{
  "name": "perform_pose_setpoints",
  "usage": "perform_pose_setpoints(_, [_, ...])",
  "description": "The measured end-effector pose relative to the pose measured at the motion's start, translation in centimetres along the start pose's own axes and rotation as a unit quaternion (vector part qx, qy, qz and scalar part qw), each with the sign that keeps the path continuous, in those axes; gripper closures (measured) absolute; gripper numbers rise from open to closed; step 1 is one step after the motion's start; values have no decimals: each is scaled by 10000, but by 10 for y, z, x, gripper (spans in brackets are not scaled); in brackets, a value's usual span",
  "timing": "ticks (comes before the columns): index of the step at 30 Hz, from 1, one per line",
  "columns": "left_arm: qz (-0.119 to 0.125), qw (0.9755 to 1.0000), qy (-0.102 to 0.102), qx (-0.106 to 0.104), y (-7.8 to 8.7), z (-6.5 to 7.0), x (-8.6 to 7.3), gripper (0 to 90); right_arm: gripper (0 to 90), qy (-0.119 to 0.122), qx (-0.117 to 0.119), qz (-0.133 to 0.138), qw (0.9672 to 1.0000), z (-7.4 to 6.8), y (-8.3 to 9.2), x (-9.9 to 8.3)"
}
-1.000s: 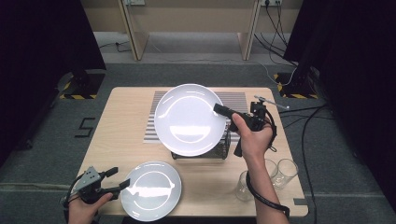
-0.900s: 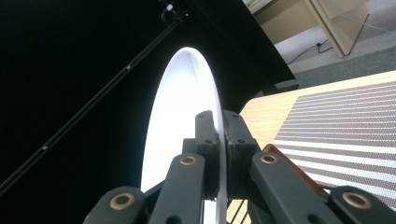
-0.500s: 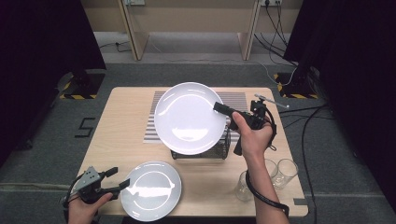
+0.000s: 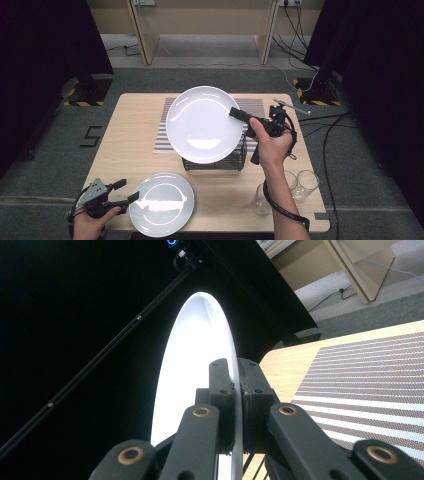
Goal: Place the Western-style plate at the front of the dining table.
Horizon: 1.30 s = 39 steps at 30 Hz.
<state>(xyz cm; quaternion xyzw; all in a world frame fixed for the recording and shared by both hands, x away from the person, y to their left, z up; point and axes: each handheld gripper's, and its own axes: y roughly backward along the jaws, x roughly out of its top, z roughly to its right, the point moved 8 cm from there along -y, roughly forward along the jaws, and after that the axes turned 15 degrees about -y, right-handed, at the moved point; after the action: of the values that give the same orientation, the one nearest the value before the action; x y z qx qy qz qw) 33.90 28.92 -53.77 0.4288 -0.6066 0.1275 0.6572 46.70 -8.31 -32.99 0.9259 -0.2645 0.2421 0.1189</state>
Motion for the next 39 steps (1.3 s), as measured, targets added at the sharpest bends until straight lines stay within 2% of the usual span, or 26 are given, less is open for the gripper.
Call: perform_pose_setpoints(39, [-1,10000,5,5,0,0,0,241,865,-76,6,129,9999,0,0,14])
